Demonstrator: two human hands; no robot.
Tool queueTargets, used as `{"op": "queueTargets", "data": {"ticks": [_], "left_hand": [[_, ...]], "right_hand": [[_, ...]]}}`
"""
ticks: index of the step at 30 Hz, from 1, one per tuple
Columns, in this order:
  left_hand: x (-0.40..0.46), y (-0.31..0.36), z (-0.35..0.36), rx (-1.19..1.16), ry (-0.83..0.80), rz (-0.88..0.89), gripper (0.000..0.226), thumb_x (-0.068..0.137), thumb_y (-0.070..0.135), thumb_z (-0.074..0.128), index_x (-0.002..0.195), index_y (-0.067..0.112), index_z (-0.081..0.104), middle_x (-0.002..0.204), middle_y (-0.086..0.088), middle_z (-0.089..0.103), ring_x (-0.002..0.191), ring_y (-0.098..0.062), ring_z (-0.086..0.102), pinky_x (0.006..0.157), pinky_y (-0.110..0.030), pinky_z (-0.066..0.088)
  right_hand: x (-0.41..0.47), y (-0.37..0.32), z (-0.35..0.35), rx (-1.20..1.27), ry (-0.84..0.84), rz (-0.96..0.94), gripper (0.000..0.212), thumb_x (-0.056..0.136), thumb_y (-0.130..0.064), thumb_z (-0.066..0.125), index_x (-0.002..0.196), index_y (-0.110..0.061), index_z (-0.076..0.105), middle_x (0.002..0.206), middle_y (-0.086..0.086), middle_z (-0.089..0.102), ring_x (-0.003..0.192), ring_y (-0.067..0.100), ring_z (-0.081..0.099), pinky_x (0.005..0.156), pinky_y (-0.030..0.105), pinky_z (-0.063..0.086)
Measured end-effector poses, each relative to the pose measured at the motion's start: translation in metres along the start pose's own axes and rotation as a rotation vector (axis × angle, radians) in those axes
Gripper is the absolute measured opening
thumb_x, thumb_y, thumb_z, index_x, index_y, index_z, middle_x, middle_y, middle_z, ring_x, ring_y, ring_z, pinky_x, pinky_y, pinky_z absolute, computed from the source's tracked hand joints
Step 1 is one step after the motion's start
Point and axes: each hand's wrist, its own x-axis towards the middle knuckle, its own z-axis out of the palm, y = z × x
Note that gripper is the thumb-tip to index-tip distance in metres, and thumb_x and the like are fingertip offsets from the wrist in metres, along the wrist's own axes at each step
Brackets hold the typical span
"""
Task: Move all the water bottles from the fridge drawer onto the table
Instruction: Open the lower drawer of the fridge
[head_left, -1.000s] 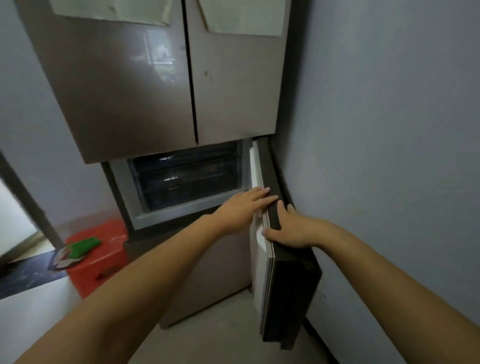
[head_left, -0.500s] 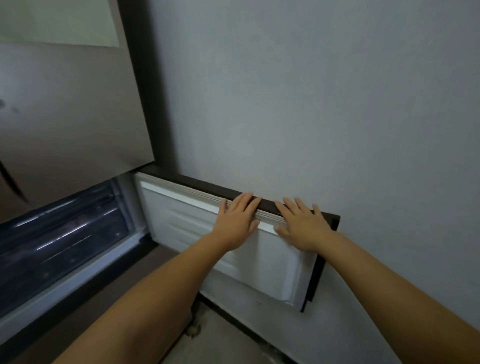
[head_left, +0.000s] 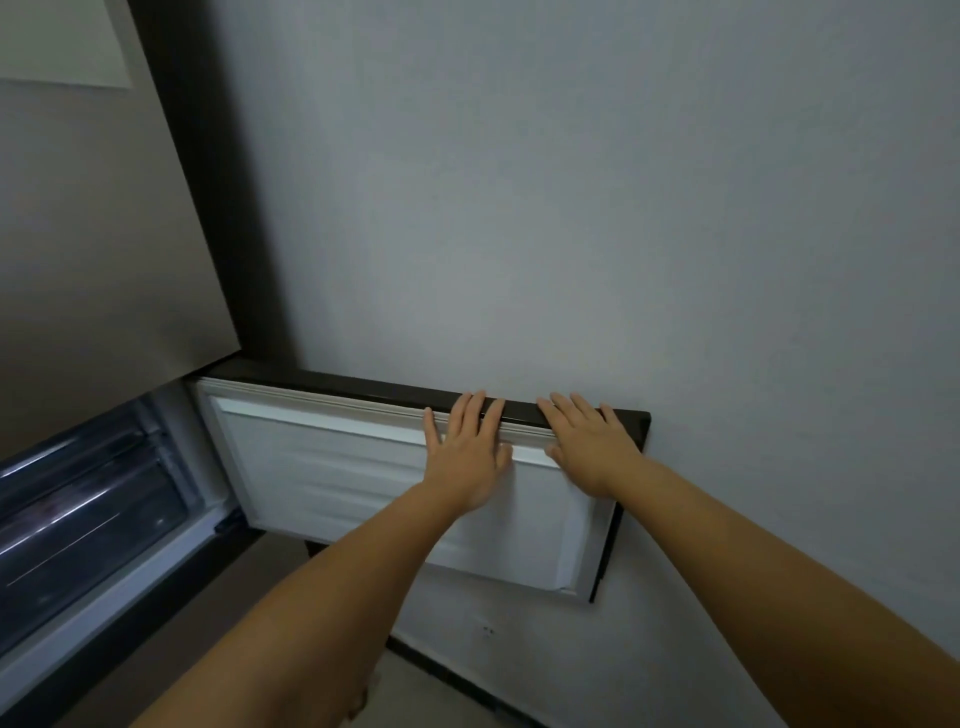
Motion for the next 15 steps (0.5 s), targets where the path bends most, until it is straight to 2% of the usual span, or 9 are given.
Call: {"op": "queueTargets", "data": {"ticks": [4,6,8,10,12,15], "left_hand": [[0.0,0.001,-0.017,-0.02,-0.137,-0.009,0.067,0.096,0.045,0.036,0.151,0.025,0.004,0.16,0.001,-0.003,0.148,-0.018,-0.009,0.114,-0.058,-0.007],[-0.005,0.002,-0.029,-0.096,-0.165,-0.019,0.07,0.094,0.042,0.044,0.151,0.023,0.007,0.16,0.0,-0.003,0.148,-0.019,-0.007,0.117,-0.055,-0.002],[-0.017,-0.001,-0.031,-0.205,-0.008,-0.025,0.065,0.094,0.033,0.048,0.15,0.019,0.017,0.159,-0.004,0.008,0.148,-0.022,0.004,0.12,-0.048,0.008],[-0.042,-0.006,-0.026,-0.289,0.175,-0.061,0.058,0.092,0.025,0.05,0.146,0.015,0.029,0.154,-0.007,0.025,0.143,-0.024,0.021,0.118,-0.04,0.02],[-0.075,-0.014,-0.013,-0.372,0.172,-0.154,0.052,0.093,0.021,0.05,0.142,0.013,0.035,0.148,-0.008,0.036,0.137,-0.024,0.032,0.114,-0.036,0.029],[-0.126,-0.031,0.0,-0.551,0.068,-0.385,0.044,0.095,0.018,0.046,0.138,0.013,0.041,0.138,-0.01,0.048,0.127,-0.024,0.045,0.102,-0.033,0.038]], "right_hand": [[-0.004,-0.001,-0.005,0.033,-0.031,-0.014,0.065,0.102,-0.036,0.031,0.153,-0.021,-0.005,0.161,0.002,-0.005,0.149,0.022,-0.004,0.119,0.046,0.0],[-0.008,-0.001,-0.009,0.152,-0.004,-0.046,0.065,0.101,-0.032,0.036,0.153,-0.017,0.001,0.161,0.004,0.0,0.149,0.021,0.0,0.119,0.044,0.002],[-0.015,-0.003,-0.011,0.336,0.13,-0.11,0.058,0.099,-0.022,0.042,0.15,-0.009,0.019,0.158,0.01,0.019,0.146,0.024,0.016,0.118,0.037,0.012],[-0.026,-0.017,-0.009,0.44,0.287,-0.203,0.043,0.095,-0.011,0.045,0.138,-0.005,0.043,0.142,0.014,0.045,0.132,0.027,0.04,0.11,0.031,0.027],[-0.039,-0.043,0.002,0.488,0.316,-0.288,0.032,0.094,-0.009,0.045,0.123,-0.007,0.058,0.125,0.011,0.058,0.117,0.025,0.052,0.102,0.031,0.038],[-0.046,-0.092,0.021,0.525,0.216,-0.409,0.029,0.095,-0.011,0.043,0.115,-0.01,0.065,0.117,0.009,0.063,0.108,0.024,0.058,0.095,0.035,0.046]]}}
